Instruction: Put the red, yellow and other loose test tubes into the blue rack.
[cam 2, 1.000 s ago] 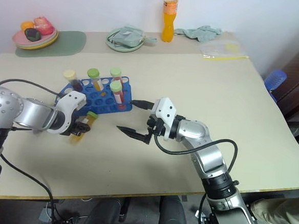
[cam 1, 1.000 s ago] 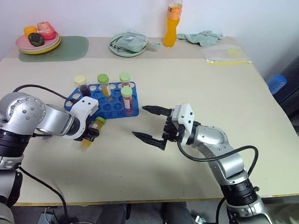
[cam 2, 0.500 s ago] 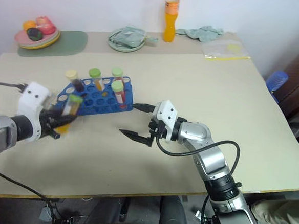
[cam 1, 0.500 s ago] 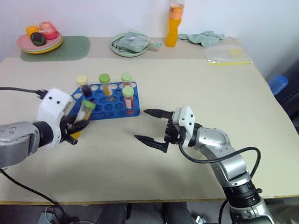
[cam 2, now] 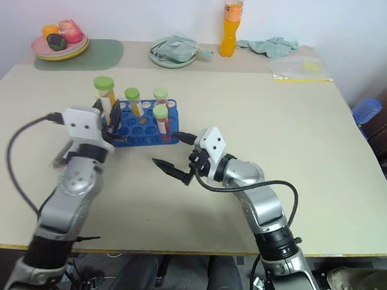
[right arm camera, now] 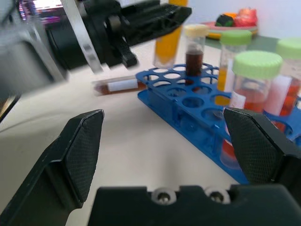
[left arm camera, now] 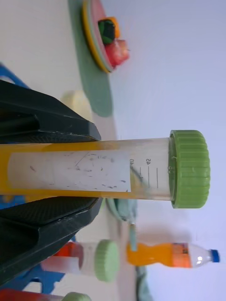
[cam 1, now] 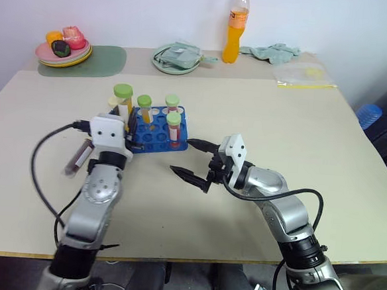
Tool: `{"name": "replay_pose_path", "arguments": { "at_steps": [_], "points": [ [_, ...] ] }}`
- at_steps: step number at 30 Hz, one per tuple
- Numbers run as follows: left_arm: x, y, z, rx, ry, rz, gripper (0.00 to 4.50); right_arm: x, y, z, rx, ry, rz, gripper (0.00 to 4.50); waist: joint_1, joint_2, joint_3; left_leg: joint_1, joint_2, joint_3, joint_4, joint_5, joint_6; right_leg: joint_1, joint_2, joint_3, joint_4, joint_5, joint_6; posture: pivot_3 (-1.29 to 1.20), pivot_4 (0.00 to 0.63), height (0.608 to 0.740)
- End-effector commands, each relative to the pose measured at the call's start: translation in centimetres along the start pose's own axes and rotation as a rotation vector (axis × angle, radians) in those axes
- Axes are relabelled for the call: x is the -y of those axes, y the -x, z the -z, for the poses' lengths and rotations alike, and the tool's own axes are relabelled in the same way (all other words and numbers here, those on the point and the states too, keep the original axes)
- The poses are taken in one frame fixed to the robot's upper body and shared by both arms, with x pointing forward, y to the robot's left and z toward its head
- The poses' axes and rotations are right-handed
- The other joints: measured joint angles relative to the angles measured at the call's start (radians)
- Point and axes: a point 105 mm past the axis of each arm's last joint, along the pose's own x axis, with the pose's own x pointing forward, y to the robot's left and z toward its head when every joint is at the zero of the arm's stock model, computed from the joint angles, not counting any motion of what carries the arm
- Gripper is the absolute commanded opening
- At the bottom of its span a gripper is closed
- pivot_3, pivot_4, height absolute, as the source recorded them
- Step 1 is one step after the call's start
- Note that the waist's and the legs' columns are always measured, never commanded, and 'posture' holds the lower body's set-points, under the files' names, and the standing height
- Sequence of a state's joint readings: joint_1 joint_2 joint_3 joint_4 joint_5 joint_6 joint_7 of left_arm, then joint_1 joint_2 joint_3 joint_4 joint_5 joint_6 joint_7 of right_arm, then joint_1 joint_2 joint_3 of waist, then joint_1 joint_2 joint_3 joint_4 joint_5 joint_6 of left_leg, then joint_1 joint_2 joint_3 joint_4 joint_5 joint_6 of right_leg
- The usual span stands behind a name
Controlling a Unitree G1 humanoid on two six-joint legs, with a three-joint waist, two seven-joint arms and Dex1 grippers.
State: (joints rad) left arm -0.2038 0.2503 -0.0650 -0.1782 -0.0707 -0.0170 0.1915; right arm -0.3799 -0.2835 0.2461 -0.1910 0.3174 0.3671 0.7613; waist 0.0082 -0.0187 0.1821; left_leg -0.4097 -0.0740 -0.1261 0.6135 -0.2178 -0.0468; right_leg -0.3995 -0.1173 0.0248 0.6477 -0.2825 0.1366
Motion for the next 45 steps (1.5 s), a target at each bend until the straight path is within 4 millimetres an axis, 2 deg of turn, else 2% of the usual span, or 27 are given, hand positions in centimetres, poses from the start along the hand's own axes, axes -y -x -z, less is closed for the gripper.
{"name": "replay_pose_path", "arguments": {
  "at_steps": [1,5,10,21,24,28,29,35,39,43,45],
  "points": [
    [0.2,-0.5,-0.9,0.096,0.005,-0.004,1.33,0.0,0.2,-1.1,0.037,0.022,0.009,4.5,-0.003,0.0,0.0,0.0,0.0,0.0,0.0,0.0,0.0,0.0,0.0,0.0,0.0,0.0,0.0,0.0,0.15,0.74],
    [1.5,-0.7,0.5,0.067,0.053,0.042,1.33,0.1,0.4,-1.2,0.037,0.026,0.023,4.5,-0.002,0.0,0.0,0.0,0.0,0.0,0.0,0.0,0.0,0.0,0.0,0.0,0.001,0.0,0.0,0.0,0.15,0.74],
    [2.6,-0.7,1.2,0.043,0.105,0.079,1.33,0.2,0.5,-1.2,0.036,0.029,0.037,4.5,-0.004,0.0,0.0,0.0,0.0,-0.001,0.001,0.0,0.0,0.0,0.0,-0.001,0.001,0.0,0.0,0.0,0.15,0.74],
    [2.5,-0.4,2.4,0.013,0.096,0.053,1.33,0.2,0.5,-1.2,0.035,0.028,0.037,4.5,-0.004,0.0,0.0,0.0,0.0,-0.001,0.001,0.0,0.0,0.001,0.001,-0.001,0.001,0.0,0.0,0.0,0.15,0.74],
    [2.4,-0.3,2.5,0.007,0.107,0.047,2.42,0.2,0.4,-1.2,0.035,0.029,0.034,4.5,-0.005,0.0,0.0,0.0,0.0,-0.001,0.001,0.0,0.0,0.0,0.001,-0.001,0.001,0.0,0.0,0.0,0.15,0.74],
    [1.6,-0.1,1.7,0.039,0.104,0.03,4.46,0.1,0.4,-1.2,0.036,0.032,0.028,4.5,-0.006,0.0,0.0,0.0,0.0,-0.001,0.001,0.0,0.0,0.0,0.001,-0.001,0.001,0.0,0.0,0.0,0.15,0.74],
    [1.4,-0.1,1.4,0.05,0.103,0.026,4.49,0.0,0.3,-1.3,0.037,0.033,0.027,4.5,-0.006,0.0,0.0,0.0,0.0,-0.001,0.001,0.0,0.0,0.0,0.001,-0.001,0.001,0.0,0.0,0.0,0.15,0.74],
    [-3.0,0.5,-5.0,0.179,0.203,0.02,4.49,0.1,0.5,-1.3,0.037,0.029,0.031,4.5,-0.021,0.0,0.0,0.0,0.001,-0.005,0.001,0.0,0.0,0.0,0.001,-0.001,0.001,0.0,0.0,0.0,0.15,0.74],
    [-6.1,0.6,-8.1,0.164,0.223,0.083,4.49,0.1,0.5,-1.1,0.035,0.02,0.024,4.5,-0.024,0.0,0.0,0.0,0.001,-0.005,0.001,0.0,0.0,0.0,0.002,-0.001,0.002,0.0,0.0,0.0,0.15,0.74],
    [-8.8,0.5,-7.5,-0.025,0.152,0.085,4.49,0.2,0.7,-1.1,0.027,0.034,0.013,4.5,-0.025,0.0,0.0,0.0,0.001,-0.006,0.0,0.0,0.0,0.0,0.003,-0.001,0.002,0.0,0.0,0.0,0.15,0.74],
    [-11.5,0.8,-5.2,-0.3,0.006,0.099,4.49,0.5,1.0,-1.2,0.016,0.051,0.001,4.5,-0.026,-0.001,0.001,0.0,0.001,-0.006,0.001,0.0,0.0,0.001,0.003,-0.001,0.002,0.0,0.0,0.0,0.15,0.74]
  ]
}}
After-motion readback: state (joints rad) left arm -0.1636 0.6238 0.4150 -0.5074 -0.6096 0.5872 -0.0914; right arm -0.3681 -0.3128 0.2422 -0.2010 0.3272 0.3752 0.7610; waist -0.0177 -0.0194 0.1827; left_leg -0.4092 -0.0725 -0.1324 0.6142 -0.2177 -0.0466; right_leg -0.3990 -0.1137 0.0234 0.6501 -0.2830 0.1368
